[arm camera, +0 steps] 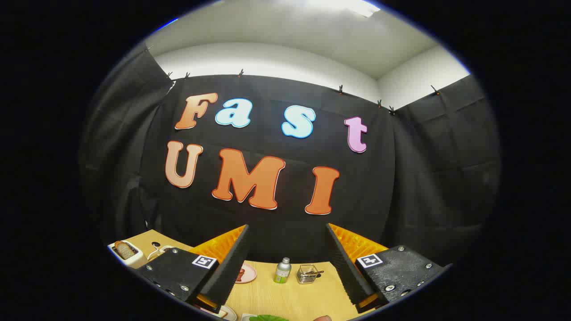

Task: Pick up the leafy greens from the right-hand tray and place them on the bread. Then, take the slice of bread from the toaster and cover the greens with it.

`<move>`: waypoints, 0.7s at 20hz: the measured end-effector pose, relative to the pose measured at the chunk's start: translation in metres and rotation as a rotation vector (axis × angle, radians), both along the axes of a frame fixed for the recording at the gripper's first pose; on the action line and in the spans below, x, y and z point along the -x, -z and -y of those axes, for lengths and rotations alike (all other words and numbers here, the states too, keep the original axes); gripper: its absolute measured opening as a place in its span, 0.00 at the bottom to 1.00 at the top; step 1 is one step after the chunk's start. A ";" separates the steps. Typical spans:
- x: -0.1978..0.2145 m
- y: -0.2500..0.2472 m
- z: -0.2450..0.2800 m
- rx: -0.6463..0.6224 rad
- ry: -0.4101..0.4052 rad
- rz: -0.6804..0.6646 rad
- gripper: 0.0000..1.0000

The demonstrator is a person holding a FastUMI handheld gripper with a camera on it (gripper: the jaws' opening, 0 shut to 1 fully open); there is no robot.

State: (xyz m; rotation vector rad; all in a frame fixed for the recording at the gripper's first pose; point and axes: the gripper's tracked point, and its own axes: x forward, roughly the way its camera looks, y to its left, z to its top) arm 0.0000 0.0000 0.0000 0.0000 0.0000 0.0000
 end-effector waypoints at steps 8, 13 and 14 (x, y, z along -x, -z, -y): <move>-0.001 0.003 -0.008 0.016 -0.015 -0.011 0.97; -0.001 0.005 0.008 0.020 0.024 -0.013 0.97; -0.001 0.006 0.010 0.025 0.027 -0.014 0.97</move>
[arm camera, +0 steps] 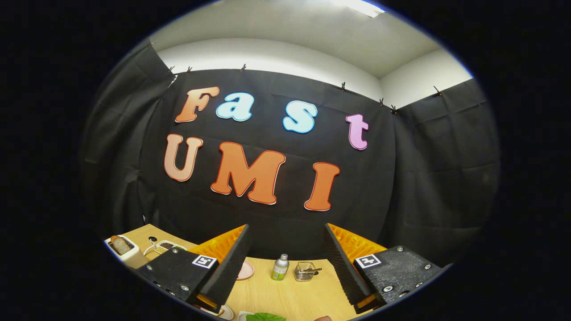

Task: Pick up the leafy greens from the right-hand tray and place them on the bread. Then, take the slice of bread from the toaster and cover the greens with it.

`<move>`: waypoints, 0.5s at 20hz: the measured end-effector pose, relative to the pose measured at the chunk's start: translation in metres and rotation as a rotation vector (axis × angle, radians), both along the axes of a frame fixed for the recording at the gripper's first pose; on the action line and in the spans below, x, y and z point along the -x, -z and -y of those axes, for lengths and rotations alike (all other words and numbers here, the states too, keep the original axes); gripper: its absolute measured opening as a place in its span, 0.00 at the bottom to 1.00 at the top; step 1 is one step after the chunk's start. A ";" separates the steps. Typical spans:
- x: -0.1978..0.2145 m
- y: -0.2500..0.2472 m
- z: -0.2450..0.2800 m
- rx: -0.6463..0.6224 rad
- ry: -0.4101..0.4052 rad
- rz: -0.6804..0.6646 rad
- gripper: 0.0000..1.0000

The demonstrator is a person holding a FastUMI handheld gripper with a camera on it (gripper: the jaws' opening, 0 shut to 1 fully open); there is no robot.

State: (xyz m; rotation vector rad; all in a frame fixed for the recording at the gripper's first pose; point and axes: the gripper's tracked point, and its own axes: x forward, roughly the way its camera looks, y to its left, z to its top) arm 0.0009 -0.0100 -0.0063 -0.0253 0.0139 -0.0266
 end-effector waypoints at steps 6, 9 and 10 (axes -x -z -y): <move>-0.003 0.033 0.006 -0.006 0.005 -0.078 0.97; -0.003 0.069 0.009 -0.016 -0.002 -0.165 0.97; -0.002 0.084 0.009 -0.021 -0.004 -0.204 0.97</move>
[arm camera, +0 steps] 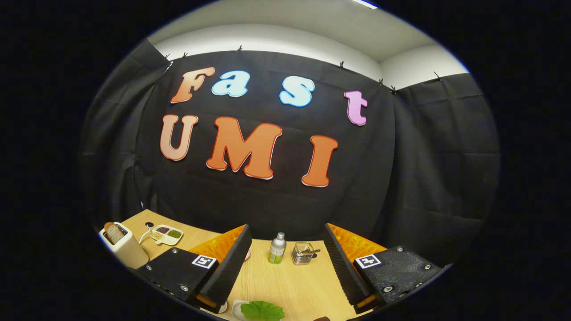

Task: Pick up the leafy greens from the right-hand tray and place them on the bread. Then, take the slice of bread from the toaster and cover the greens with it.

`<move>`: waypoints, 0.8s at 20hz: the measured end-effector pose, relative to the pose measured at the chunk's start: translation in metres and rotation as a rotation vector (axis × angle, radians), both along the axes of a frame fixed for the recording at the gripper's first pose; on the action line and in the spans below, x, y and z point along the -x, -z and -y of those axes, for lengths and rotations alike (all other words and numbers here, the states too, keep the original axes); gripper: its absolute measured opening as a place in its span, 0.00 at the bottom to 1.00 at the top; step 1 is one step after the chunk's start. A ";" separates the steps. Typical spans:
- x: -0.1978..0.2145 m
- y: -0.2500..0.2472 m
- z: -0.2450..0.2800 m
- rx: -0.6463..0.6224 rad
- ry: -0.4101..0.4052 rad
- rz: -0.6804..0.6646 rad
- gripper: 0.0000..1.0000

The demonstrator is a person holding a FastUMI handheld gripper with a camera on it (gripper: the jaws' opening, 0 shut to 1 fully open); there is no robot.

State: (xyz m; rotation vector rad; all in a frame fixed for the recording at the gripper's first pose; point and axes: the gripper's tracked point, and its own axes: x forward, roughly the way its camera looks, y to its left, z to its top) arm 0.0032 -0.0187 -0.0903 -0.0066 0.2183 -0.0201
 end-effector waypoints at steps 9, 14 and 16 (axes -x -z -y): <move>0.019 0.138 -0.030 -0.042 -0.065 -0.387 0.93; 0.038 0.211 -0.050 -0.051 -0.122 -0.580 0.92; 0.058 0.249 -0.052 -0.030 -0.144 -0.697 0.92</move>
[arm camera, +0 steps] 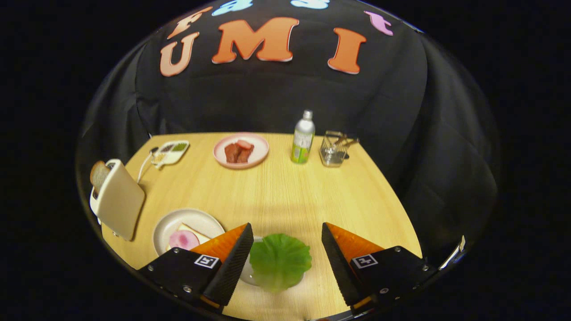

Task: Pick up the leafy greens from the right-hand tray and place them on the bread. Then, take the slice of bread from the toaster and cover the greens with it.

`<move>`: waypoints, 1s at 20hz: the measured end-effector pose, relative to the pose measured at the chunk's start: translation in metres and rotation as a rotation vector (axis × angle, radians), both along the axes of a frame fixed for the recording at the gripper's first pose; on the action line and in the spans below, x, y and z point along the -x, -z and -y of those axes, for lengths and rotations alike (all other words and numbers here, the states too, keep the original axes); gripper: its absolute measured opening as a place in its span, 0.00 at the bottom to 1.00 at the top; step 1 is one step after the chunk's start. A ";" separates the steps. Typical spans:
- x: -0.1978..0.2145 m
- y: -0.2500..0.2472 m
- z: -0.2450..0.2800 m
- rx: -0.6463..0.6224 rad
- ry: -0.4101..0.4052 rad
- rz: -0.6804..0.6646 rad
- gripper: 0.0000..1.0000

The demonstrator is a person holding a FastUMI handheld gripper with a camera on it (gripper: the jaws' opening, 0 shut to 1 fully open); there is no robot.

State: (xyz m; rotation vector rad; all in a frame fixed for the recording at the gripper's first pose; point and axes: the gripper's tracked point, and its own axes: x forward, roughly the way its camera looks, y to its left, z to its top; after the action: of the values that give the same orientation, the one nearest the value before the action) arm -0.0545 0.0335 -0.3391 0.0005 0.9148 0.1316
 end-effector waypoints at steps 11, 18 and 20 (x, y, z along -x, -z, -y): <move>0.048 0.083 -0.024 -0.022 -0.061 -0.304 0.86; 0.050 0.109 -0.037 0.002 -0.088 -0.380 0.78; 0.052 0.115 -0.040 0.005 -0.092 -0.401 0.74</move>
State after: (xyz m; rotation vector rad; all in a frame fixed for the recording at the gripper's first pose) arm -0.1064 0.0733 -0.4537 -0.0198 1.3164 0.2195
